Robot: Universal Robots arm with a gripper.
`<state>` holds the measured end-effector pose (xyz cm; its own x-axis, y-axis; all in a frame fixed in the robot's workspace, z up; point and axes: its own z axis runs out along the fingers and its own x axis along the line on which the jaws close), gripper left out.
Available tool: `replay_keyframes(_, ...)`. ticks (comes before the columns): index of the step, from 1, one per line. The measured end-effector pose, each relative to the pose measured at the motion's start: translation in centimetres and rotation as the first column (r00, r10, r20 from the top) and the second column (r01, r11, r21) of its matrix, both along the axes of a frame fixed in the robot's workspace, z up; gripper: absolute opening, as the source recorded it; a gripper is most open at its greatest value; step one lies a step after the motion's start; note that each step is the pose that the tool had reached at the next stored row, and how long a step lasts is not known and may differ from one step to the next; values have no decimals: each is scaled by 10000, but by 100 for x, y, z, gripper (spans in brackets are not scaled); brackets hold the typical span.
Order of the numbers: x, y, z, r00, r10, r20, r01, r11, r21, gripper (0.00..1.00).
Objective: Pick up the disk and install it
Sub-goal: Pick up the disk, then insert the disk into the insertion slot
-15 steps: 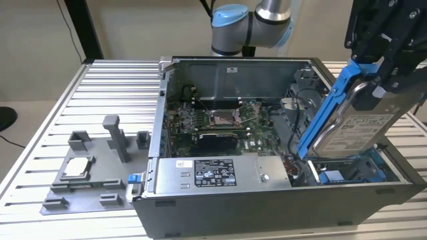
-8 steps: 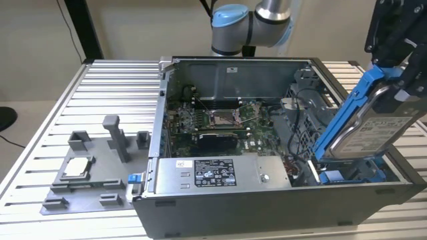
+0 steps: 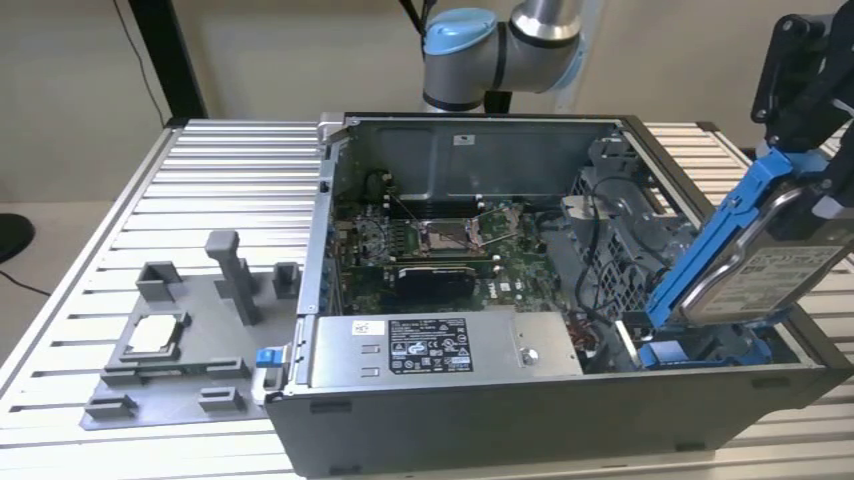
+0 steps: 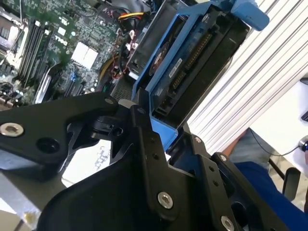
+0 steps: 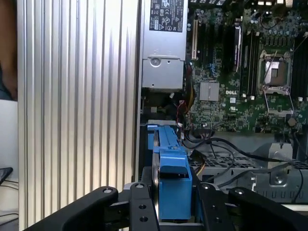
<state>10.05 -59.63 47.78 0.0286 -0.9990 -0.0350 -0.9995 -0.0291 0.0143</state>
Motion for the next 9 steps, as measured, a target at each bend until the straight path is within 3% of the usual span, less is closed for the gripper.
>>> replay_keyframes(9, 2, 11, -12, 10000, -5, 0, 5, 10000, -2, 0)
